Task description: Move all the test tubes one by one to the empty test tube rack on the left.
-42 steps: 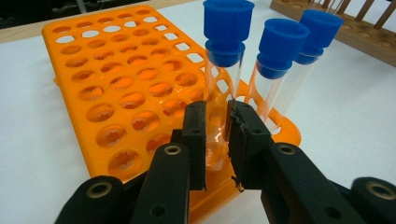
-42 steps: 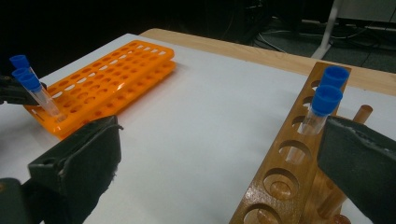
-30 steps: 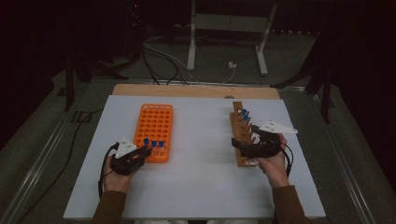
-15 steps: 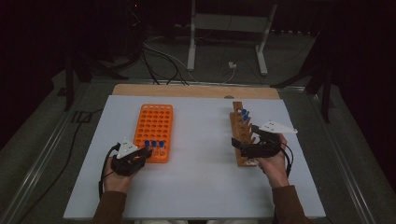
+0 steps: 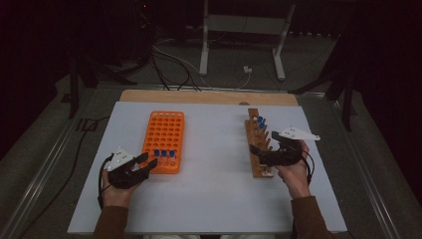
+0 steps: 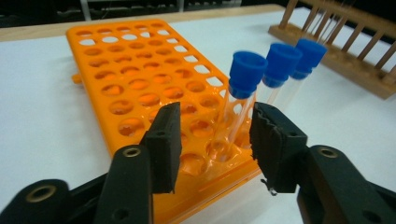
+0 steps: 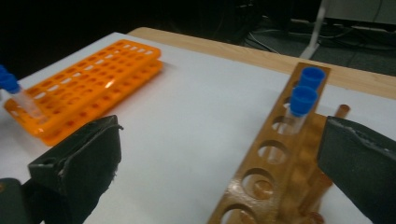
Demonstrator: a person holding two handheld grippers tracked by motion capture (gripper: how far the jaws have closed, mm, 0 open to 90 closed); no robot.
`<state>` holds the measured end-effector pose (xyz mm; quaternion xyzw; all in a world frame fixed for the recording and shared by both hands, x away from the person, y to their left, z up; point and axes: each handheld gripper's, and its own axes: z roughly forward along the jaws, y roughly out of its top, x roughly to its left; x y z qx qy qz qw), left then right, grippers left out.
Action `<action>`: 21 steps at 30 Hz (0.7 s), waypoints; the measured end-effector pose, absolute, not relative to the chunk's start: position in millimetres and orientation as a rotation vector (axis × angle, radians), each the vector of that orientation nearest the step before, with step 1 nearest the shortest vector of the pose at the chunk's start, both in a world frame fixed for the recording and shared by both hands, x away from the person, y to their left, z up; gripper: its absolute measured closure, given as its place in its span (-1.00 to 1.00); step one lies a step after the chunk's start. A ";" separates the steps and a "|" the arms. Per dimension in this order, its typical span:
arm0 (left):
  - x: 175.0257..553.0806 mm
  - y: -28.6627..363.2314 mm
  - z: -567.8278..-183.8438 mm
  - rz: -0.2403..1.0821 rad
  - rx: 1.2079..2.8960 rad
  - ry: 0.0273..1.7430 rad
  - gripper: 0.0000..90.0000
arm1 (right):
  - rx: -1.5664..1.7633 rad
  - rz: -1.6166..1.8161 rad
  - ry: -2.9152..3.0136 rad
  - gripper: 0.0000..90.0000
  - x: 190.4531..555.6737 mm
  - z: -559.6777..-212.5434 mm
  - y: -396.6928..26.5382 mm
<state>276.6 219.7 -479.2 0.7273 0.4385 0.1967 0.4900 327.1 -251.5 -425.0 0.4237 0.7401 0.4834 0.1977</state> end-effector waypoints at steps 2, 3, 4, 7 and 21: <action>274.9 221.6 -477.1 0.475 1.742 1.071 0.04 | 1.187 1.326 2.074 -0.99 330.7 -425.4 -252.4; 274.0 222.0 -476.1 0.485 1.733 1.077 -0.06 | 1.191 1.313 2.078 -0.99 333.0 -425.5 -252.5; 273.2 221.9 -474.8 0.496 1.723 1.089 -0.17 | 1.194 1.306 2.082 -0.99 335.1 -425.4 -252.5; 272.2 221.4 -470.7 0.536 1.698 1.134 -0.61 | 1.196 1.281 2.095 -0.90 342.5 -425.9 -251.7; 270.9 221.1 -470.1 0.543 1.687 1.130 -0.99 | 1.285 1.161 2.071 -0.19 379.8 -450.8 -257.0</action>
